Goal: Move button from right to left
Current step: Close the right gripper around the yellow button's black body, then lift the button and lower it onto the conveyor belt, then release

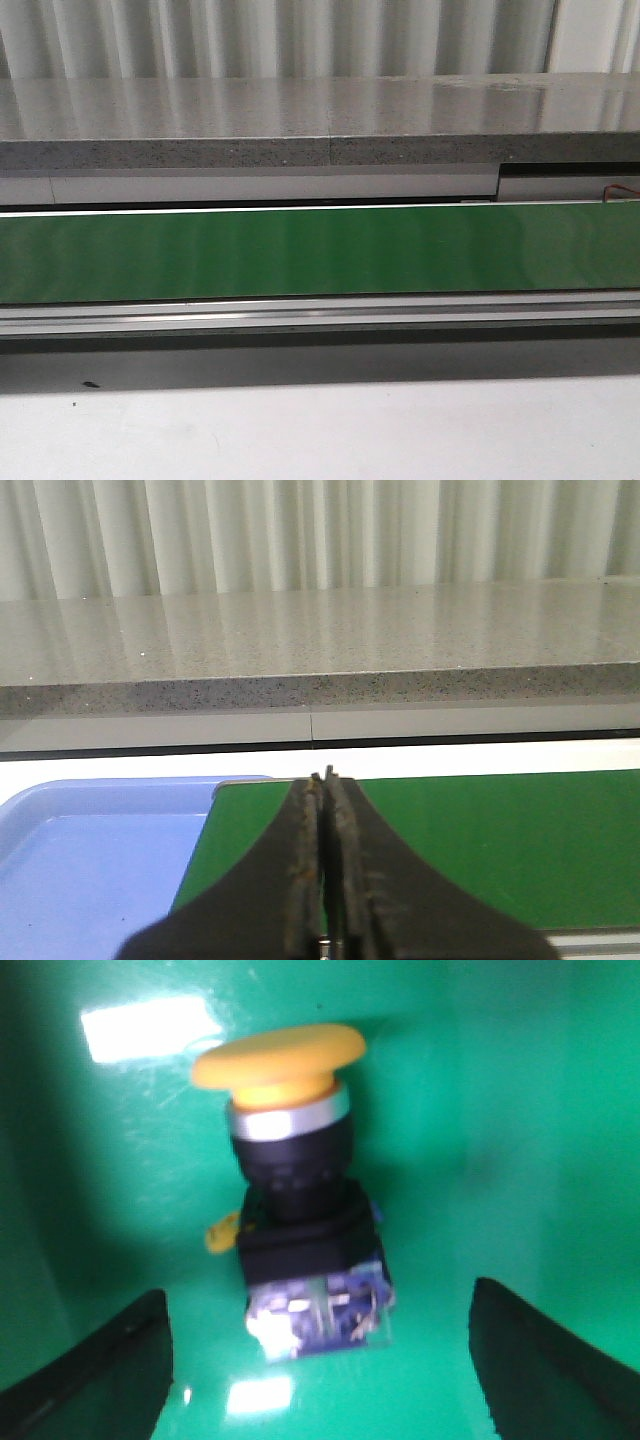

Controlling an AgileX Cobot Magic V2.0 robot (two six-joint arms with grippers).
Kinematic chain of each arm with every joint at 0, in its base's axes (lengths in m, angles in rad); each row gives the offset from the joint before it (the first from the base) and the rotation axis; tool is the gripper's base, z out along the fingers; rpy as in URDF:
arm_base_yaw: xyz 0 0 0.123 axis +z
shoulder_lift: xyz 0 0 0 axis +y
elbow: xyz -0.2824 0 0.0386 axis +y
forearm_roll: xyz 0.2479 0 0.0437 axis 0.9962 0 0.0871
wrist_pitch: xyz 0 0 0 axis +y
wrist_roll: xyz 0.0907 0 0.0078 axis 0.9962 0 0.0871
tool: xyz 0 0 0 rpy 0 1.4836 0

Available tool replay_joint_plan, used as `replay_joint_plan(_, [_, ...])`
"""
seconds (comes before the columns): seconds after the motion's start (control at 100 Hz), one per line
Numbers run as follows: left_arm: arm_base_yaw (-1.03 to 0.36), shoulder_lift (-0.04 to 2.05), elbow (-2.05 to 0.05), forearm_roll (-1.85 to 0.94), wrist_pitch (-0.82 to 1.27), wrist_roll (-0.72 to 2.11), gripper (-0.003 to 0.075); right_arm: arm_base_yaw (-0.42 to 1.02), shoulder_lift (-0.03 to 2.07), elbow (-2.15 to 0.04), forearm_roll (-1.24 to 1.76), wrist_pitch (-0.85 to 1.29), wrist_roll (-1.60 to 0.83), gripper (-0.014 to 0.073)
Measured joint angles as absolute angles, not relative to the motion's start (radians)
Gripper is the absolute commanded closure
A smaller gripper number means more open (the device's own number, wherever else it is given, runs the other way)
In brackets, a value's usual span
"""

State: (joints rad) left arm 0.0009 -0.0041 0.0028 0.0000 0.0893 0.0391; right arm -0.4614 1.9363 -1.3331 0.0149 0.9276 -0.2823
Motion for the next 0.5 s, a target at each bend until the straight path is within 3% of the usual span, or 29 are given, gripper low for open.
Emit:
replay_joint_plan(0.09, [0.001,-0.004,0.003,0.0,0.089,0.039,0.0741,-0.461,1.965,-1.34,0.013,0.913,-0.283,0.0058])
replay_joint_plan(0.31, [0.001,-0.004,0.003,0.0,0.089,0.039,0.0741,-0.461,1.978,-1.345,0.012,0.905,-0.285,0.037])
replay_joint_plan(0.5, [0.001,-0.004,0.003,0.0,0.089,0.039,0.0741,-0.461,1.978,-1.345,0.012,0.905,-0.285,0.0377])
